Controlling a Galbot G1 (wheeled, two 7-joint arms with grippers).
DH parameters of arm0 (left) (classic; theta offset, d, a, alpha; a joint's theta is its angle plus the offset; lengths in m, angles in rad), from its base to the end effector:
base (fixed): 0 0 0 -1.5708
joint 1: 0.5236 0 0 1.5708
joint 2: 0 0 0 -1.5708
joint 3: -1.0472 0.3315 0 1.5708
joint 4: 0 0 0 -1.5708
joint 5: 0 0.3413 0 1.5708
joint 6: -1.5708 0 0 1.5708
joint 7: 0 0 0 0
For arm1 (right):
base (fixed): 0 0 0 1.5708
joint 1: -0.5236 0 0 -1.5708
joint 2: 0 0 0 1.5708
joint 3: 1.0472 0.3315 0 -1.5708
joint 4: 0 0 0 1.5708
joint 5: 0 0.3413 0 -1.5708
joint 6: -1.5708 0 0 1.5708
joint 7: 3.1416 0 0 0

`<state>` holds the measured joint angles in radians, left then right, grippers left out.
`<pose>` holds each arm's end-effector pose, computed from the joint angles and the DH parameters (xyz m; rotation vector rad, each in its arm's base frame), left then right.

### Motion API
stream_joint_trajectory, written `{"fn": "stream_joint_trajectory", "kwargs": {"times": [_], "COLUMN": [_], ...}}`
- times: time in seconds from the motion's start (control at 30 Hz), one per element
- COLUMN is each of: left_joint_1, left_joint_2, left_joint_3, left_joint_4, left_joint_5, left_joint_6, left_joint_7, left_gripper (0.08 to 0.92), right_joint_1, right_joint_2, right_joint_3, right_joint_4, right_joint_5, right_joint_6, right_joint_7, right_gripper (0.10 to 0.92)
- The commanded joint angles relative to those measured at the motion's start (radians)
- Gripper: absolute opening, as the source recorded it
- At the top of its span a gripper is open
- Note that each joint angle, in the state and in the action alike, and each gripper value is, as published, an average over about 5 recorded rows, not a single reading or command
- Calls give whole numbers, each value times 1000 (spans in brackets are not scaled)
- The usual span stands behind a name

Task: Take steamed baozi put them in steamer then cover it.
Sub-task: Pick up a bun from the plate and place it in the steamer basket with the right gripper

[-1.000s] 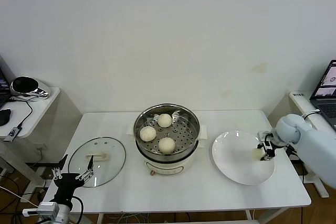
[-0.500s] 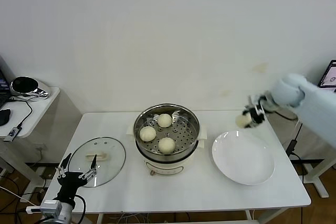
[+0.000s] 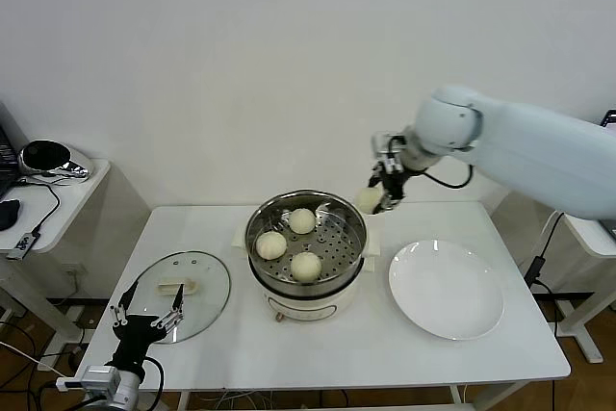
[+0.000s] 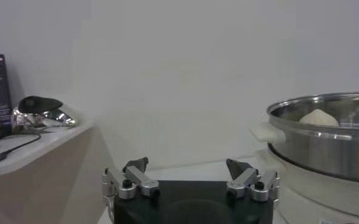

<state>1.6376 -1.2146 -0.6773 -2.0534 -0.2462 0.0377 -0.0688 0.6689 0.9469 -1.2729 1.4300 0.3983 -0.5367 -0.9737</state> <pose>0.1668 0.1037 -0.2877 0.0461 -3.0166 -0.2152 0.5060 0.0457 -0.0024 1.3143 -1.5189 1.5021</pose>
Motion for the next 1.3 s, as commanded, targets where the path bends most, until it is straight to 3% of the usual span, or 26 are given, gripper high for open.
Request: {"fn": "stream_joint_trajectory", "kwargs": {"times": [0.03,0.27,1.0,1.3], "left_joint_1": [2,0,-5,-8], "left_joint_2": [2,7,-4,3], "left_joint_3": [1,-9,-6,-14], "left_joint_4": [2,0,7,4], "left_joint_5": [0,-3,-2,-5], "left_joint_6": [-1,0,-1,2], "left_joint_7": [0,0,0,1], "left_gripper": [823,823,823,823], "right_joint_1": [-65,-159,-235,-143], "right_joint_2": [230,258,244,87], "right_joint_3": [-70,-42,1,88], "right_joint_4": [-118,-194,-231,-84], "right_joint_5": [58,-18,-121,-47], "right_joint_6": [-75,-65,-39,-49], "right_joint_7": [36,31,47,69], "right_gripper": [551,551,569,786]}}
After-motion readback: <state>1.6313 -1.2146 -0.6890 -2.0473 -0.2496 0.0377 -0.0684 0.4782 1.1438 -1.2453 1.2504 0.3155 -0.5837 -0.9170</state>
